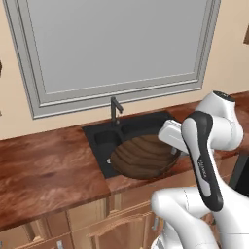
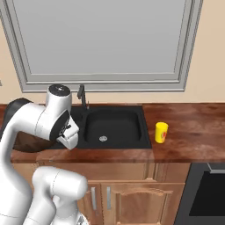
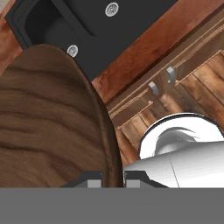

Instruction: Pick the cup and bowl from the counter and place them on the counter next to the sink.

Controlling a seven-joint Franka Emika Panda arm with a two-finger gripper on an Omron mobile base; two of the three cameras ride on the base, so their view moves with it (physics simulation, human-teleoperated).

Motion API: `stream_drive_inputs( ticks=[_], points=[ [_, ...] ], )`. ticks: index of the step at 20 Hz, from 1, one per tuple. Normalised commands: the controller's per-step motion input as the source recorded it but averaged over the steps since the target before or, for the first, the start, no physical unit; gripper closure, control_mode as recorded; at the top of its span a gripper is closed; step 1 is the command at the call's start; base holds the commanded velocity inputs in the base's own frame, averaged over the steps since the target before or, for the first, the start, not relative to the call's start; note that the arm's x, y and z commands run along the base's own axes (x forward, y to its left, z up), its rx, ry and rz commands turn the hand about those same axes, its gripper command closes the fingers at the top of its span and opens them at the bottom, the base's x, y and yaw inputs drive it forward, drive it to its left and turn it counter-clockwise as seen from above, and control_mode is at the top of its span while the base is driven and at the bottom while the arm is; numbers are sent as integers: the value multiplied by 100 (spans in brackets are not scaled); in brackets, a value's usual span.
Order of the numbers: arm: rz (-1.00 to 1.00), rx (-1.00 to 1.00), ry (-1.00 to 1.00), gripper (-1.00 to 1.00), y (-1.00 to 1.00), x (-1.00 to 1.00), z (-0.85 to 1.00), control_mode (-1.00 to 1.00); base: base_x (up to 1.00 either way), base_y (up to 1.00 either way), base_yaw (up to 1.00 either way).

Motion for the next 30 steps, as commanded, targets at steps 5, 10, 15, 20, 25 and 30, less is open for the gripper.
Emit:
stream_drive_inputs(
  ticks=[5, 10, 15, 20, 25, 30],
  points=[
    [0, 0, 0, 100, 0, 0, 0, 100, 59, 72, -10],
    [0, 0, 0, 100, 0, 0, 0, 100, 33, 38, -2],
    [0, 0, 0, 100, 0, 0, 0, 100, 3, 3, 0],
    [0, 0, 0, 100, 0, 0, 0, 100, 0, 0, 0],
    [0, 0, 0, 100, 0, 0, 0, 100, 0, 0, 0],
    [0, 0, -1, 100, 0, 0, -1, -100, 0, 0, 0]
  ],
)
